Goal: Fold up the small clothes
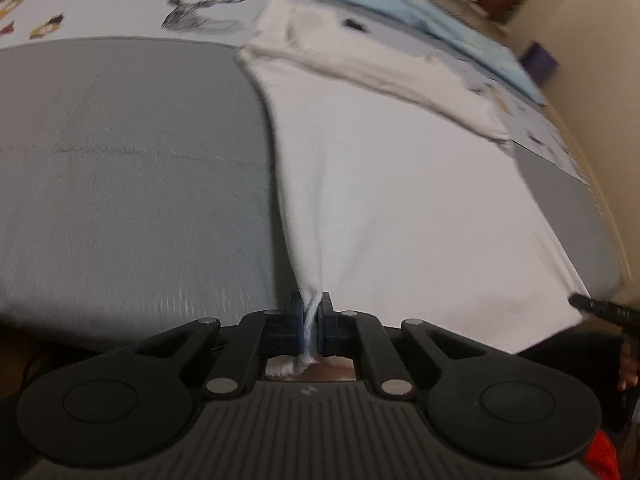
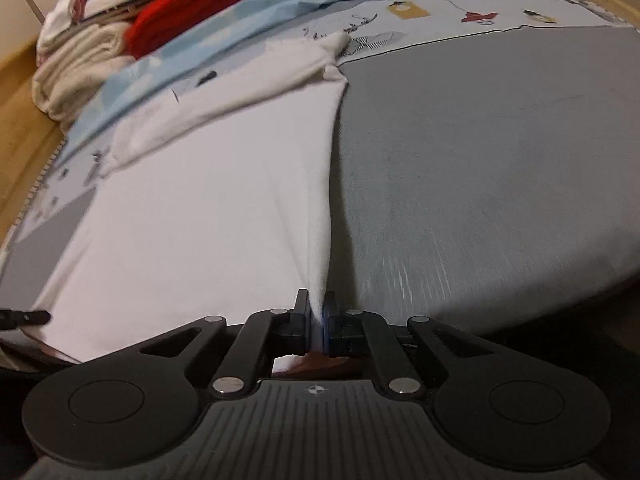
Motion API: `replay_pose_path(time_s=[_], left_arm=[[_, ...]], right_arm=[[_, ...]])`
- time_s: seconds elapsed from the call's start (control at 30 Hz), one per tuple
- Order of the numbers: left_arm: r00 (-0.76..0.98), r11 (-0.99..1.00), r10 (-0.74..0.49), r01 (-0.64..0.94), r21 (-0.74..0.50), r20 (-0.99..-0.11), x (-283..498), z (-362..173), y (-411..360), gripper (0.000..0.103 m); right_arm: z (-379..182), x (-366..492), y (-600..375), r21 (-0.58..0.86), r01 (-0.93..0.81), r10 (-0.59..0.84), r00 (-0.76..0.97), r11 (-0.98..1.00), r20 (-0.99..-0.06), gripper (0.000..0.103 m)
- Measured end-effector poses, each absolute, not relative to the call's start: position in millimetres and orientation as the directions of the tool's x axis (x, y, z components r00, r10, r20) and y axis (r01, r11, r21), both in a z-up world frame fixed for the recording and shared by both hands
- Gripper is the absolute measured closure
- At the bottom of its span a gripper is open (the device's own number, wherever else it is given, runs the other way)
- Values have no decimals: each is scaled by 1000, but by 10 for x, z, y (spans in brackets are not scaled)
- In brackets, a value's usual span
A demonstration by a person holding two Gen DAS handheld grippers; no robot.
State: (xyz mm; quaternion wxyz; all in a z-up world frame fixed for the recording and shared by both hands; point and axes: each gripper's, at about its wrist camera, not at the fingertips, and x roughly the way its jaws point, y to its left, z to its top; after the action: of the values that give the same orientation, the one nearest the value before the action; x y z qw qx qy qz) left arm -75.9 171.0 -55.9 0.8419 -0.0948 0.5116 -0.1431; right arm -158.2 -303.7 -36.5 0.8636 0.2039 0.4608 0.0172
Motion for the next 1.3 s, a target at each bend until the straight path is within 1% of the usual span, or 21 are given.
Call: replay_pose_path(time_s=[0.17, 0.23, 0.3, 0.4, 0.47, 0.53, 0.6, 0.67, 0.7, 0.73, 0.77, 0.8, 0.83, 0.87, 0.9, 0.93, 0.97, 1.0, 1.03, 1.13, 1.3], left_arm=[[445, 927, -375, 176, -331, -813, -1396, -281, 1733, 97], [447, 919, -393, 167, -357, -804, -1473, -205, 1735, 97], [459, 913, -404, 156, -376, -791, -1371, -99, 1736, 97], [493, 904, -421, 157, -397, -762, -961, 116, 1721, 97], [519, 906, -415, 163, -390, -747, -578, 241, 1696, 97], [539, 913, -395, 141, -382, -744, -31, 314, 1653, 97], [547, 915, -381, 111, -387, -745, 560, 335, 1626, 97], [574, 920, -331, 20, -392, -749, 1214, 230, 1635, 96], [589, 912, -310, -38, -409, -746, 1501, 132, 1660, 87], [605, 900, -274, -113, -422, -748, 1785, 7, 1713, 62], [603, 879, -220, -218, -424, -766, 2018, -125, 1775, 50], [604, 856, -194, -281, -434, -773, 2124, -223, 1824, 37], [618, 833, -202, -300, -465, -760, 2174, -308, 1871, 33], [636, 824, -223, -282, -491, -739, 2176, -362, 1901, 31], [653, 831, -236, -248, -498, -719, 2145, -401, 1914, 22], [664, 848, -222, -230, -478, -714, 2116, -437, 1911, 19], [646, 871, -199, -229, -435, -737, 2149, -443, 1895, 19], [632, 890, -192, -210, -405, -751, 2183, -427, 1880, 19], [641, 902, -193, -182, -391, -743, 2186, -395, 1864, 19], [665, 939, -199, -80, -334, -720, 2097, -319, 1811, 19], [686, 968, -250, 164, -189, -683, 2018, -349, 1526, 19]], right_arm=[[-35, -2180, -3101, 428, 153, 270, 578, 891, -770, 98], [56, -2293, -3130, 451, 164, 285, 578, 877, -764, 98], [159, -2273, -3165, 466, 167, 292, 587, 869, -755, 98], [363, -1978, -3203, 491, 152, 301, 626, 858, -719, 98], [494, -1559, -3284, 509, 150, 300, 655, 848, -694, 98], [566, -1055, -3367, 519, 154, 293, 676, 841, -676, 98], [578, -436, -3446, 510, 180, 265, 685, 841, -679, 98], [471, 248, -3496, 515, 241, 232, 685, 823, -690, 97], [393, 525, -3525, 530, 282, 220, 684, 799, -695, 95], [263, 824, -3569, 555, 329, 207, 690, 764, -694, 92], [102, 1118, -3630, 578, 390, 179, 699, 717, -693, 80], [-25, 1263, -3665, 581, 457, 145, 689, 674, -710, 52], [-145, 1354, -3699, 579, 516, 115, 677, 631, -727, 46], [-247, 1357, -3718, 601, 541, 98, 690, 589, -717, 45], [-314, 1318, -3719, 635, 516, 114, 718, 575, -687, 46], [-382, 1238, -3710, 669, 461, 138, 755, 583, -641, 47], [-424, 1185, -3692, 667, 435, 135, 770, 605, -624, 47], [-438, 1194, -3668, 626, 444, 114, 752, 641, -650, 46], [-411, 1245, -3628, 572, 448, 94, 726, 687, -682, 46], [-310, 1324, -3493, 460, 351, 45, 754, 815, -655, 47], [-414, 1551, -3330, 254, 243, -15, 749, 936, -663, 47]])
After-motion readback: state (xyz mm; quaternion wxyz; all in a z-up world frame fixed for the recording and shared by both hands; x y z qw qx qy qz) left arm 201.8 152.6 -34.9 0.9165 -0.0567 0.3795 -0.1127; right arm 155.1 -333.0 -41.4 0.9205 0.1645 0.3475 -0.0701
